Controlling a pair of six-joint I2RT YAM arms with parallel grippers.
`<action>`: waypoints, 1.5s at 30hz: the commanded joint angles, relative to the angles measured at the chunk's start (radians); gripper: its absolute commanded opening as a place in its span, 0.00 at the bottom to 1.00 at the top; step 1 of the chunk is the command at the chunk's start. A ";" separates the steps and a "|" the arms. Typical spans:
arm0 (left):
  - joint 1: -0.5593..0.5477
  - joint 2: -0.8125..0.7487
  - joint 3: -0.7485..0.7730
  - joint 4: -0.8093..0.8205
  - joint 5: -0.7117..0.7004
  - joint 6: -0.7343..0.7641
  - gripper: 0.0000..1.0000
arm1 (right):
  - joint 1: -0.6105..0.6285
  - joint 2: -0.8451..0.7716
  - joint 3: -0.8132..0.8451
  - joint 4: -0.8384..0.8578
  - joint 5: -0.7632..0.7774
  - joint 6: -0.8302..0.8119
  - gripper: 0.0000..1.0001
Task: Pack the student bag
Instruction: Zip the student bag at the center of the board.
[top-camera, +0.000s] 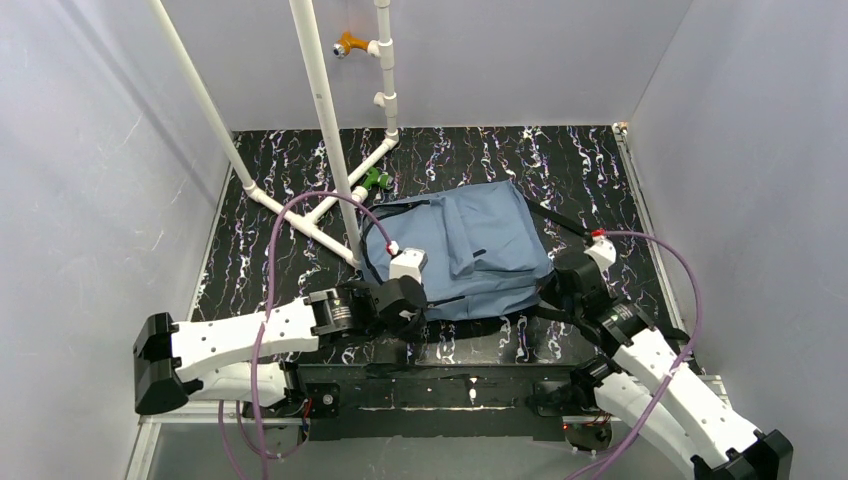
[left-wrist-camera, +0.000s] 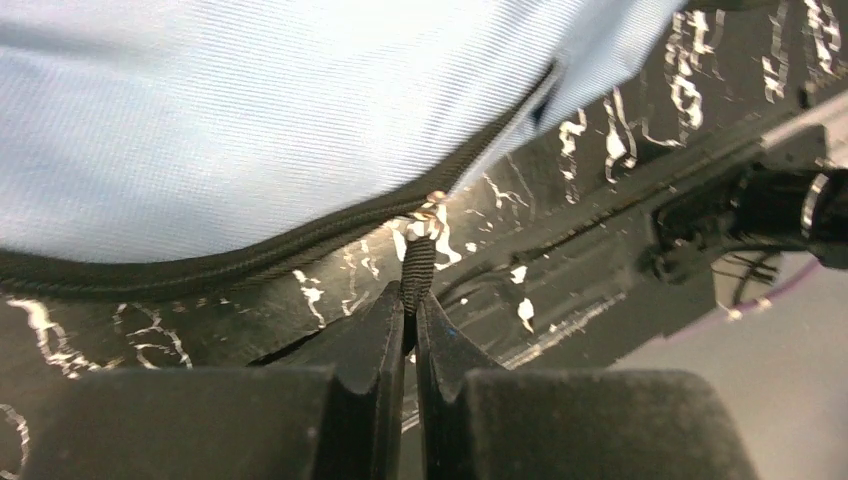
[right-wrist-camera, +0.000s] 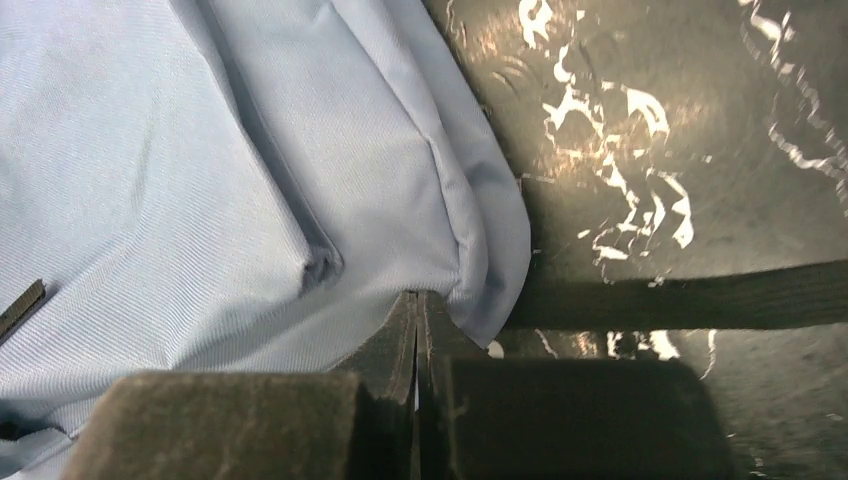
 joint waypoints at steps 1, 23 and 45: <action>-0.003 -0.027 -0.028 0.119 0.171 0.076 0.00 | -0.015 0.091 0.125 -0.010 0.039 -0.248 0.01; -0.006 0.408 0.269 0.478 0.655 0.155 0.00 | -0.015 -0.079 -0.141 0.223 -0.768 0.327 0.98; -0.026 0.330 0.222 0.352 0.498 0.164 0.00 | -0.015 -0.143 -0.169 0.195 -0.572 0.386 0.01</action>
